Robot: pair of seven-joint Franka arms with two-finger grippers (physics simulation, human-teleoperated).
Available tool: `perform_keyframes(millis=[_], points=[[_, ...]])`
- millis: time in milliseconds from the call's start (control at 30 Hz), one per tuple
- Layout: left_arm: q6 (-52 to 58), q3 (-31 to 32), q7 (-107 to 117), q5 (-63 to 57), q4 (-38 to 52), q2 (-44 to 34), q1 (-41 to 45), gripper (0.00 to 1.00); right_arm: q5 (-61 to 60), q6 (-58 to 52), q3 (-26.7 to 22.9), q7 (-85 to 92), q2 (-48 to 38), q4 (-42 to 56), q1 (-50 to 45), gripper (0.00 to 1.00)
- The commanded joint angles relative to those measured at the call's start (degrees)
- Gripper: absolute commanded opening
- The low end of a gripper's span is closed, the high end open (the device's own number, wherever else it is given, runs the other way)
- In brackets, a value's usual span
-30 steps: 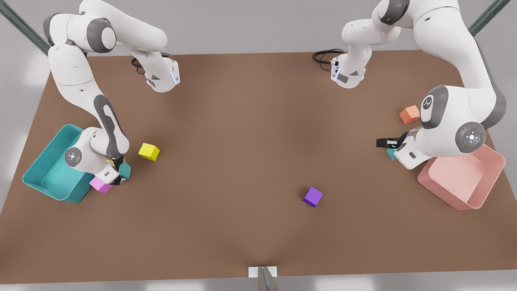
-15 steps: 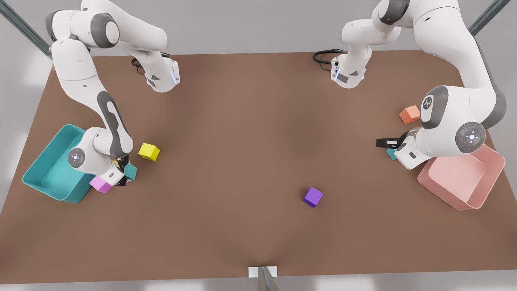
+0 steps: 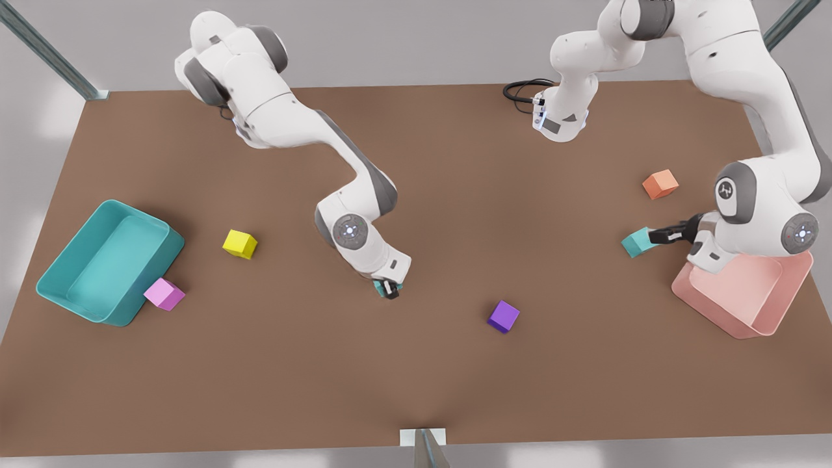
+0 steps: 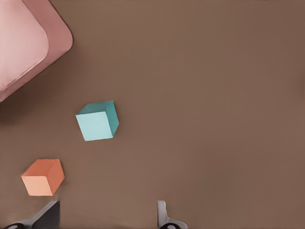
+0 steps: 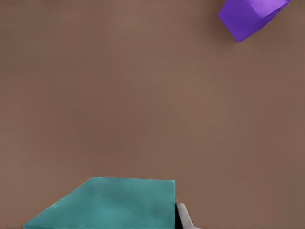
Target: Stack the two blue cubes on top of each other
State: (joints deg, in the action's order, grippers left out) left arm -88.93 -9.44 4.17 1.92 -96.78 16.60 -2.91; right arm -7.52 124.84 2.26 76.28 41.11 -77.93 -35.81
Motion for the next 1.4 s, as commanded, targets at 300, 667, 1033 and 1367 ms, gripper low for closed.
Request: perform_keyframes(millis=[300,667,1033,1367], points=[[-38.25,-4.36,-14.25,3.09,-21.87,0.89,0.09,1.0,1.01,2.51,-0.67,-70.83,13.91,11.48,-9.72,0.56],[-39.57,-6.65,-15.07,5.03,-25.21,4.41,-1.58,1.0,0.93,4.62,-0.59,-72.5,14.17,11.31,-10.16,1.0],[-39.48,-6.65,-12.88,5.03,-26.97,5.81,-1.14,1.0,0.84,-56.38,-30.9,-70.59,-12.28,8.76,-1.46,1.0],[-41.85,-6.65,-12.61,8.8,-26.97,10.03,-0.43,1.0,10.86,-55.15,-8.58,-75.31,-39.35,-4.43,26.58,1.0]])
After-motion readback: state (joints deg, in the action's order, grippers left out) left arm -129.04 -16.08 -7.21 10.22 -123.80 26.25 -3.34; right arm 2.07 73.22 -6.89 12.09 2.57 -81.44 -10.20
